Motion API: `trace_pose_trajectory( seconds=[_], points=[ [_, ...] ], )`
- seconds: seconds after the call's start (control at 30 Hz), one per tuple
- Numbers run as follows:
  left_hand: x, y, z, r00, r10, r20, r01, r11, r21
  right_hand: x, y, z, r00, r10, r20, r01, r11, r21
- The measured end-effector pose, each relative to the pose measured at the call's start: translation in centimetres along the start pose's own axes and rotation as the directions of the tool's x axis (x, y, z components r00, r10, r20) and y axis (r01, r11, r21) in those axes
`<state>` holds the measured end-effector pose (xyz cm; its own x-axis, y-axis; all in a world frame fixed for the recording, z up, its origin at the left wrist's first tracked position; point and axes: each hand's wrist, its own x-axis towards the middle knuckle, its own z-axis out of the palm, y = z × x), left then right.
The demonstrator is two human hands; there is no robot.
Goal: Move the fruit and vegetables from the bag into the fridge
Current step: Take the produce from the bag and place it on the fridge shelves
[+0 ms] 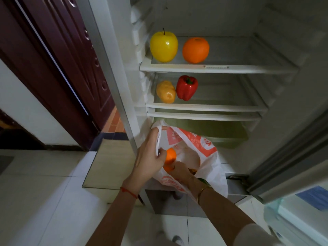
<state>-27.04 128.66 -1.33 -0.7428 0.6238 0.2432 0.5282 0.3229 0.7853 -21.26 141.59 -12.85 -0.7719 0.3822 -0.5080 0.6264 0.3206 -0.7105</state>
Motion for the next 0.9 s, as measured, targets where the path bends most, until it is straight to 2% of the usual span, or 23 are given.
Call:
trace_pose_trajectory(
  seconds=[0.07, 0.13, 0.27, 0.4, 0.67, 0.77, 0.9],
  points=[
    [0.1, 0.2, -0.1, 1.000, 0.002, -0.003, -0.002, 1.000, -0.007, -0.2, -0.3, -0.2, 0.999, 0.031, 0.031, -0.029, 0.998, -0.063],
    [0.3, 0.1, -0.2, 1.000, -0.001, -0.011, 0.001, 1.000, -0.002, -0.3, -0.7, -0.8, 0.999, 0.051, -0.003, -0.051, 0.993, -0.110],
    [0.6, -0.2, -0.1, 1.000, -0.002, -0.013, 0.002, 0.999, -0.034, -0.4, -0.7, -3.3, 0.994, -0.033, -0.100, 0.028, 0.998, -0.054],
    [1.0, -0.2, 0.0, 1.000, 0.018, -0.023, -0.019, 0.997, -0.068, -2.6, -2.4, -7.3, 0.980, -0.170, -0.103, 0.187, 0.965, 0.186],
    [2.2, 0.1, 1.2, 0.996, 0.084, -0.028, -0.084, 0.996, -0.016, -7.5, -6.3, -14.4, 0.967, -0.242, -0.077, 0.249, 0.843, 0.476],
    [2.6, 0.2, 1.7, 0.997, 0.078, -0.029, -0.079, 0.996, -0.042, -8.5, -7.6, -16.5, 0.941, -0.282, -0.188, 0.339, 0.797, 0.500],
    [3.0, 0.5, 2.0, 0.996, 0.084, -0.016, -0.085, 0.995, -0.046, -9.5, -10.3, -19.6, 0.854, -0.322, -0.408, 0.494, 0.749, 0.442]
  ],
)
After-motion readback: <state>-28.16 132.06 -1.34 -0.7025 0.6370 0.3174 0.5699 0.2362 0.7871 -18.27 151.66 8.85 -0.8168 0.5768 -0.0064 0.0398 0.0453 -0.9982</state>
